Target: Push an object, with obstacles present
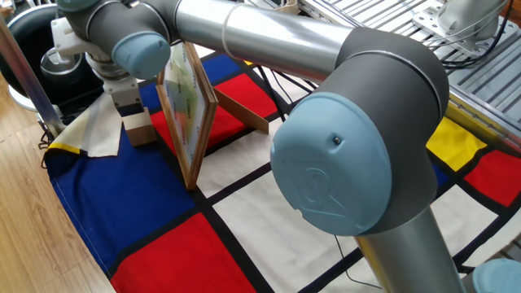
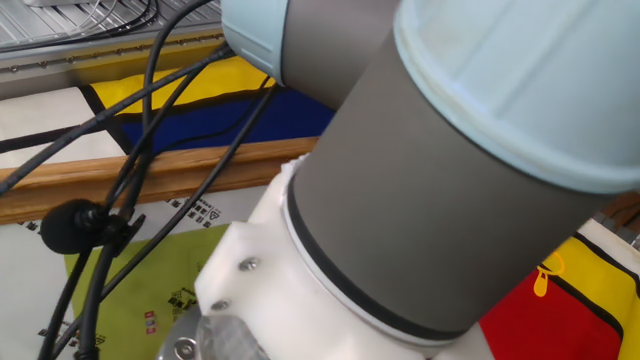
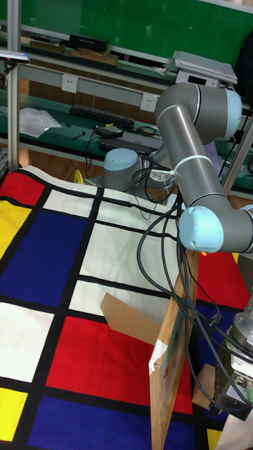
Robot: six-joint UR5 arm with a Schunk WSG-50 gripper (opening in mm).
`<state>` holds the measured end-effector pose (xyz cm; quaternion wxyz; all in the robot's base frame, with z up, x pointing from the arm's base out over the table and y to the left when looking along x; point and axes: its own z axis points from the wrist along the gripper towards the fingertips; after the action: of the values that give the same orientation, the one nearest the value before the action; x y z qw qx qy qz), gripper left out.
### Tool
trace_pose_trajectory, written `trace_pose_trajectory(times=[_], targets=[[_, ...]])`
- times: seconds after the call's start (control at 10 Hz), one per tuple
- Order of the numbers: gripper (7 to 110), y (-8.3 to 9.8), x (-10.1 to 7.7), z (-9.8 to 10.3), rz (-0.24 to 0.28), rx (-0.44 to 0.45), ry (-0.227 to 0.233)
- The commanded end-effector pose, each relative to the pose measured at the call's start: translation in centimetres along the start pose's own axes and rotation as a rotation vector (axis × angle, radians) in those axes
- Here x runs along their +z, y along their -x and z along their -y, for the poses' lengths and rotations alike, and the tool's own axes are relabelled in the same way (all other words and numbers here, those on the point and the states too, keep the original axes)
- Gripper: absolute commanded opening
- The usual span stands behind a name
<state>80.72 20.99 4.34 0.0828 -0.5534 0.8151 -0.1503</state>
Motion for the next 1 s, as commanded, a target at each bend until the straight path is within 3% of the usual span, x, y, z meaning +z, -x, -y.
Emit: trace_pose_trajectory(times=[0.0, 0.3, 0.9], targets=[[7, 0.2, 0.0, -0.6, 0.005, 0.015, 0.008], [7, 0.3, 0.0, -1.1, 0.000, 0.018, 0.006], [7, -0.1, 0.0, -3.0, -0.028, 0.020, 0.044]])
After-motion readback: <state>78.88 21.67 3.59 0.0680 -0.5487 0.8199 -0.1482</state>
